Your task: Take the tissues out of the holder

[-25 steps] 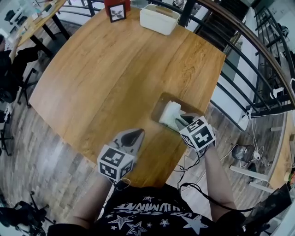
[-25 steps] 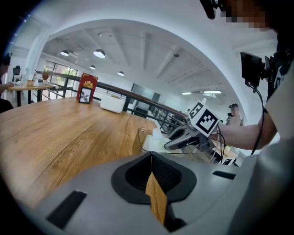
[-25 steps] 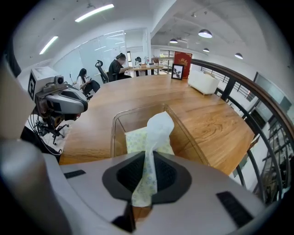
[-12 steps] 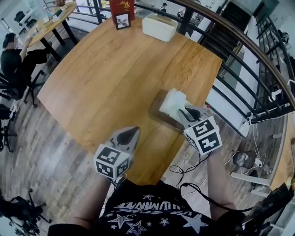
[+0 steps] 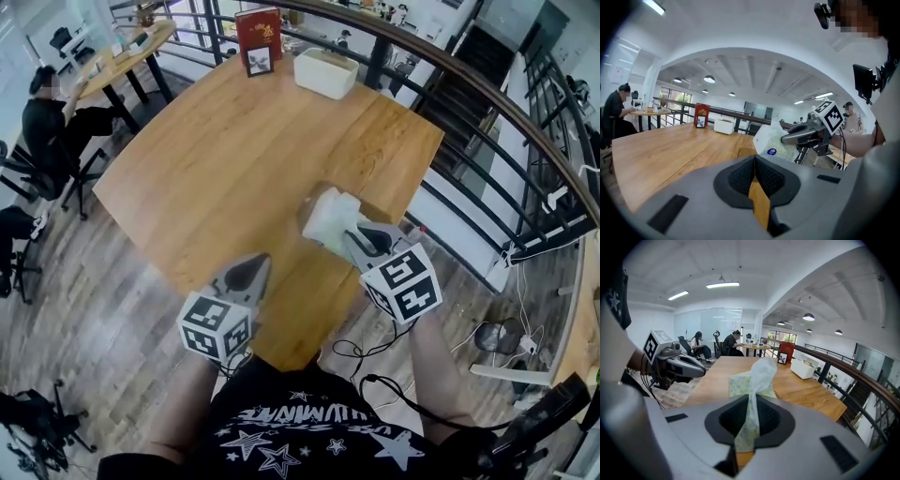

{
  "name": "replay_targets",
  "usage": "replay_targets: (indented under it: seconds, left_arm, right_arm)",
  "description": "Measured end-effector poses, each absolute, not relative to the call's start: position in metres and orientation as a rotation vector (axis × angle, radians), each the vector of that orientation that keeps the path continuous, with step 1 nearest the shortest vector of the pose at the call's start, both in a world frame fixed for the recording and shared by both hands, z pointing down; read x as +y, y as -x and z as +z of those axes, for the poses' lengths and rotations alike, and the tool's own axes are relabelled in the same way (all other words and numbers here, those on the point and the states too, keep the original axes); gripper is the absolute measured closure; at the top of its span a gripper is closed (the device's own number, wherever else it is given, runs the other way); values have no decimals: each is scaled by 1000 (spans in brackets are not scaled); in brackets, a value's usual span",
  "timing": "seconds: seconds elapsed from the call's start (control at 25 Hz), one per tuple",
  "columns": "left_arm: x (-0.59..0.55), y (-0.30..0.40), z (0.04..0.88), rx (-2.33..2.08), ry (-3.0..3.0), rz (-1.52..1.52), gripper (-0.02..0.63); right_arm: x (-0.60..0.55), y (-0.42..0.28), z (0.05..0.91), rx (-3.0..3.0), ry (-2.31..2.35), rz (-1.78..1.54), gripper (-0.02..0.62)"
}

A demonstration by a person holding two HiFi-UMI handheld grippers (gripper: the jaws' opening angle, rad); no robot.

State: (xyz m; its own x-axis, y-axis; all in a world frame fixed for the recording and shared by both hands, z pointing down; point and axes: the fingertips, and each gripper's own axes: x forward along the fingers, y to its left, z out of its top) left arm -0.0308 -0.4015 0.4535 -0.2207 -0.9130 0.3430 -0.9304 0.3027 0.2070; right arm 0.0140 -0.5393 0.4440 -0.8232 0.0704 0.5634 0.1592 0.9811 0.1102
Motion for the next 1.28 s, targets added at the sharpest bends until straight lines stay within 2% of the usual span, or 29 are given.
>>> replay_targets:
  seconds: [0.52,1.04,1.28]
  left_arm:
    - [-454,34,456,-2001,-1883,-3,591]
    - [-411,114,464,-1757,-2090,99,591]
    - [-391,120,462,-1594,-2212,140,591]
  right_arm:
    - [-512,-67,474,-2457,-65,-96,555]
    - [-452,-7,490,-2438,-354,85,555]
    - [-424,-7,487,-2427,-584,183,555]
